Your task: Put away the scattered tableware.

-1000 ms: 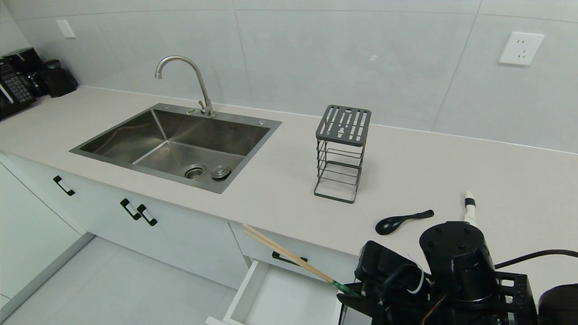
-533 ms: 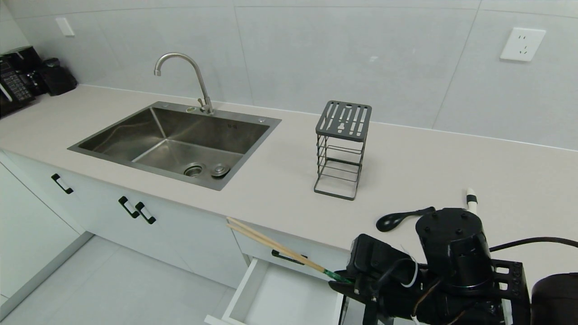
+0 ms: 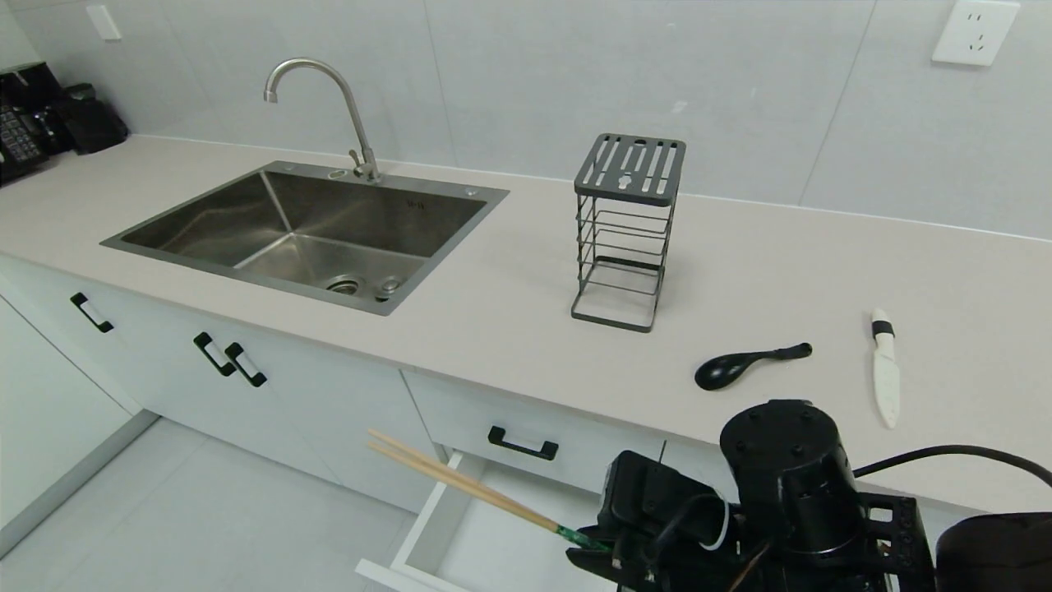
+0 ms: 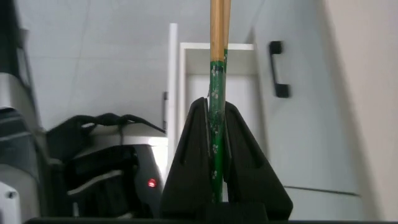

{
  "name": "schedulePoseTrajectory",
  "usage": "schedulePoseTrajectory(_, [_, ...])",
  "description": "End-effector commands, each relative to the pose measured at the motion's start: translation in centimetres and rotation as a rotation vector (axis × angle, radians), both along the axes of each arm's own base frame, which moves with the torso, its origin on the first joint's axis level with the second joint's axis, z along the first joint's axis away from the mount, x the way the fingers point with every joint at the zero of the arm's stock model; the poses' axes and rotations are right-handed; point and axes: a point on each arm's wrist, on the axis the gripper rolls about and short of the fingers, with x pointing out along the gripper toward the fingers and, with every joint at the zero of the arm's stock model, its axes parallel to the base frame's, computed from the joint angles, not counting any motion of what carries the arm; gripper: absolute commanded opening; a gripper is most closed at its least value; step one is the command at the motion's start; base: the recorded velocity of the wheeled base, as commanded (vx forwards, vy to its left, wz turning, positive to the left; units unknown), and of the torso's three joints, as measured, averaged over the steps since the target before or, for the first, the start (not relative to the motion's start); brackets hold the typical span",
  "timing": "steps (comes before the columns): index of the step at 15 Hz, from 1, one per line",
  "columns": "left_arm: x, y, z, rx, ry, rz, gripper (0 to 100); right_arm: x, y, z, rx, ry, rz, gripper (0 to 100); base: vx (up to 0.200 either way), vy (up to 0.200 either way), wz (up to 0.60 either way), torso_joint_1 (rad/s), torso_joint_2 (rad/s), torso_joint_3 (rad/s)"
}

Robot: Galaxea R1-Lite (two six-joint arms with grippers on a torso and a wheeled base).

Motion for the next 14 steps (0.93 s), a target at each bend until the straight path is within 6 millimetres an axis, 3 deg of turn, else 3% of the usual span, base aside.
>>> schedulePoseTrajectory(1, [0.0, 0.0, 0.0, 0.000, -0.001, -0.001, 100, -0.2, 0.8, -0.7, -0.014, 0.017, 0.027, 0, 0.000, 0.000, 0.00, -0.276, 0.54, 0.266])
schedulePoseTrajectory(5, [0.0, 0.0, 0.0, 0.000, -0.001, 0.001, 100, -0.9, 1.5, -0.7, -0.002, 0.046, 0.043, 0, 0.000, 0.000, 0.00, -0.266, 0.53, 0.260])
schedulePoseTrajectory(14, [0.0, 0.0, 0.0, 0.000, -0.001, 0.001, 100, -0.6, 2.0, -1.1, -0.004, 0.058, 0.035, 0, 0.000, 0.000, 0.00, -0.255, 0.50, 0.236])
